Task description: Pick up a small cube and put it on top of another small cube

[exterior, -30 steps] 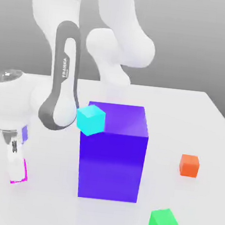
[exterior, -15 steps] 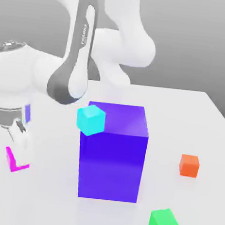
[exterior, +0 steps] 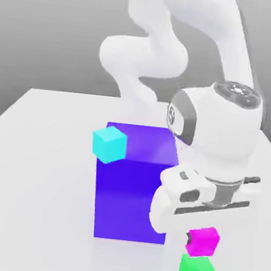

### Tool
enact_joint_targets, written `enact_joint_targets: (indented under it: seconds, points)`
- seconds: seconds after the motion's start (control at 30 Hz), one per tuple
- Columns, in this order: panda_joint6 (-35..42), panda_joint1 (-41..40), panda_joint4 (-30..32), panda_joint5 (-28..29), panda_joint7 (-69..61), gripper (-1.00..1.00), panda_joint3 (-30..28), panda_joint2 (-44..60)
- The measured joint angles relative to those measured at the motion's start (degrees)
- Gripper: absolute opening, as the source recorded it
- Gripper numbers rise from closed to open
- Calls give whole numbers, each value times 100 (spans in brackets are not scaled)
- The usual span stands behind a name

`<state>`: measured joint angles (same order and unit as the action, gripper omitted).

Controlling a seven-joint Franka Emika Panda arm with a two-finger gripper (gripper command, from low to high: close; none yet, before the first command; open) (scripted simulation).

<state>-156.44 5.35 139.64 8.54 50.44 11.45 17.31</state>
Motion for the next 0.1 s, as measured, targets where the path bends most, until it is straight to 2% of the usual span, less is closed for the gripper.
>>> enact_joint_targets:
  seconds: [0.1]
  points:
    - [0, 0, 0, 0, 0, 100, 0, 0]
